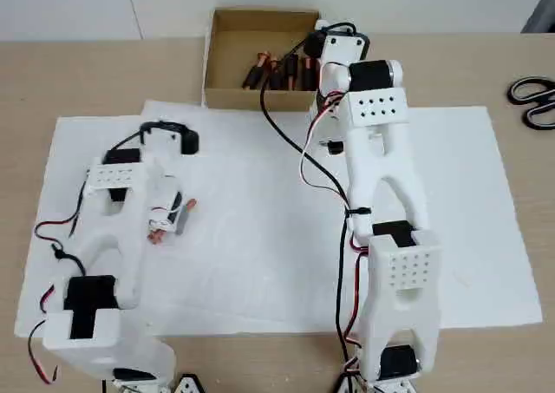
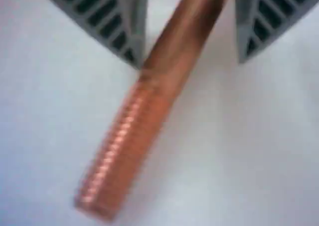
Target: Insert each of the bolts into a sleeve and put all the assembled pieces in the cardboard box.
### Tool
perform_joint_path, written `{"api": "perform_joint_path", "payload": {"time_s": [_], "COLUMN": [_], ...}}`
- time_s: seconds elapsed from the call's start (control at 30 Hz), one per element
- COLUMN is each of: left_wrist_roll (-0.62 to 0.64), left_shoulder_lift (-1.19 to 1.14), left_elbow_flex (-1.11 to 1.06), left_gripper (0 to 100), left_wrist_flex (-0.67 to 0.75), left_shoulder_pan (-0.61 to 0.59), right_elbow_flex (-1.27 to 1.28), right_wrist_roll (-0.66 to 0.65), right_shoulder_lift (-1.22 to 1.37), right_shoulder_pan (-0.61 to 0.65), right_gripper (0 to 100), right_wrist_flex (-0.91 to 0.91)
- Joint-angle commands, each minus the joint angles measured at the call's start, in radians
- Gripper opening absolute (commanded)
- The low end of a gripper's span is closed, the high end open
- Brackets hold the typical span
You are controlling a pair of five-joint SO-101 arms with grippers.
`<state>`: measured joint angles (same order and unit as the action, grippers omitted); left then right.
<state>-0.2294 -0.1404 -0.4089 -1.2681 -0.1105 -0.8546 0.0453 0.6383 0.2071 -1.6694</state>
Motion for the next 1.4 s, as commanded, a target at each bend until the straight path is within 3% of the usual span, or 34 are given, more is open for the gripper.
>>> {"api": "perform_joint_path", "payload": {"time_s": [0.0,0.23,0.43,0.57,0.77,0.93,1.2,1.37], "left_wrist_roll": [0.003,-0.008,-0.181,-0.427,-1.008,-1.269,-1.416,-1.424], "left_shoulder_lift": [-0.003,0.103,0.203,0.313,0.376,0.304,0.141,0.066], "left_elbow_flex": [0.008,0.021,0.031,0.036,0.035,0.033,0.036,0.036], "left_gripper": [8,1,1,1,1,1,1,6], "left_wrist_flex": [0.017,0.014,0.009,0.006,0.012,0.014,0.170,0.261], "left_shoulder_pan": [0.037,0.061,0.063,0.063,0.080,0.098,0.137,0.146], "right_elbow_flex": [-0.006,-0.006,-0.006,-0.006,-0.009,-0.012,-0.046,-0.064], "right_wrist_roll": [-0.011,-0.011,-0.011,-0.011,-0.011,-0.011,-0.011,-0.011], "right_shoulder_lift": [-0.087,-0.087,-0.087,-0.087,-0.087,-0.087,-0.088,-0.088], "right_shoulder_pan": [-0.008,-0.008,-0.008,-0.010,-0.010,-0.010,-0.010,-0.010], "right_gripper": [0.4,0.4,0.4,0.4,0.4,0.4,0.4,0.4], "right_wrist_flex": [-0.012,-0.012,-0.012,-0.010,-0.007,-0.005,-0.004,-0.004]}}
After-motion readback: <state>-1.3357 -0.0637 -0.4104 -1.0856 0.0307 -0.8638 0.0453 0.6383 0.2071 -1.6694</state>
